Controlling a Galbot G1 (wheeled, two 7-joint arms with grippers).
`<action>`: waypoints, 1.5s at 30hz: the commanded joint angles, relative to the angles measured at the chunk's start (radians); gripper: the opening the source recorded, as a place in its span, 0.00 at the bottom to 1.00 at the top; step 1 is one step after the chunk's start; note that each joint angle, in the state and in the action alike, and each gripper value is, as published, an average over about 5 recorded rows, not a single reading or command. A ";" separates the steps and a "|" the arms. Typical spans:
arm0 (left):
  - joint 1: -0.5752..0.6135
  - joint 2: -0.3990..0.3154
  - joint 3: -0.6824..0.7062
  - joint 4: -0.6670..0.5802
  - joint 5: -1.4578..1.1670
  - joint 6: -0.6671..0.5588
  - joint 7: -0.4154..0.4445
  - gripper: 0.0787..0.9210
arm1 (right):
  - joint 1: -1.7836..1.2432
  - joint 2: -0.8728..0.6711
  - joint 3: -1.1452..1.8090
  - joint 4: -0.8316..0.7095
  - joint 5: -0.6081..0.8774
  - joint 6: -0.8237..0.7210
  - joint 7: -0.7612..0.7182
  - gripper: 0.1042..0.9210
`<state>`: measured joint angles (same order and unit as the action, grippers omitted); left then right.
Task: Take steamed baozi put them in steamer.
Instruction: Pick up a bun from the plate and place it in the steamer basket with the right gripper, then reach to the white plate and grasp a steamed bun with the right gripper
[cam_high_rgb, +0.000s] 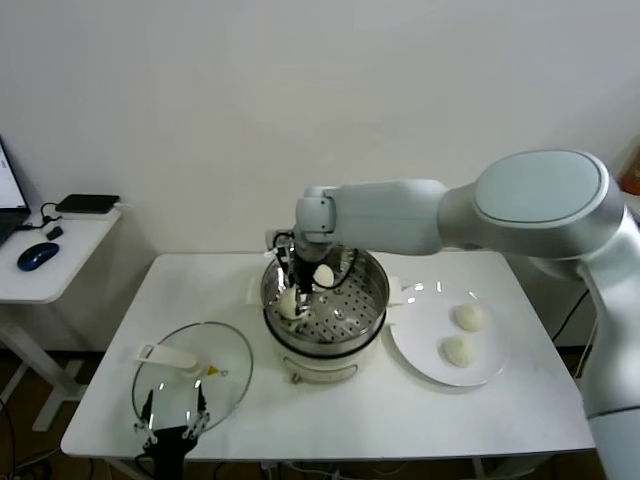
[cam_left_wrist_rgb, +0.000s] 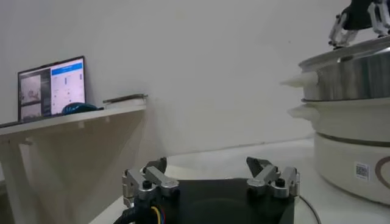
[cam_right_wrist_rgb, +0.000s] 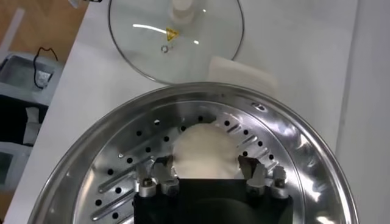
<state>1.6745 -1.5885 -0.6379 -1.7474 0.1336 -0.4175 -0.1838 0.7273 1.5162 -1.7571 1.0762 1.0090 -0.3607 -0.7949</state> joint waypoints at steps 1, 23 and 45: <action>0.002 0.000 -0.002 -0.002 0.001 0.001 0.000 0.88 | 0.070 -0.042 -0.009 0.041 0.014 0.019 -0.029 0.87; -0.001 0.002 0.000 0.018 0.011 0.002 -0.001 0.88 | 0.354 -0.660 -0.338 0.306 -0.300 0.265 -0.301 0.88; -0.006 -0.016 -0.012 0.049 0.029 0.001 -0.003 0.88 | -0.261 -0.751 0.063 0.136 -0.618 0.152 -0.069 0.88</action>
<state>1.6675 -1.6036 -0.6488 -1.7017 0.1604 -0.4160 -0.1869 0.6955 0.7924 -1.8508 1.2717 0.4865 -0.1864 -0.9328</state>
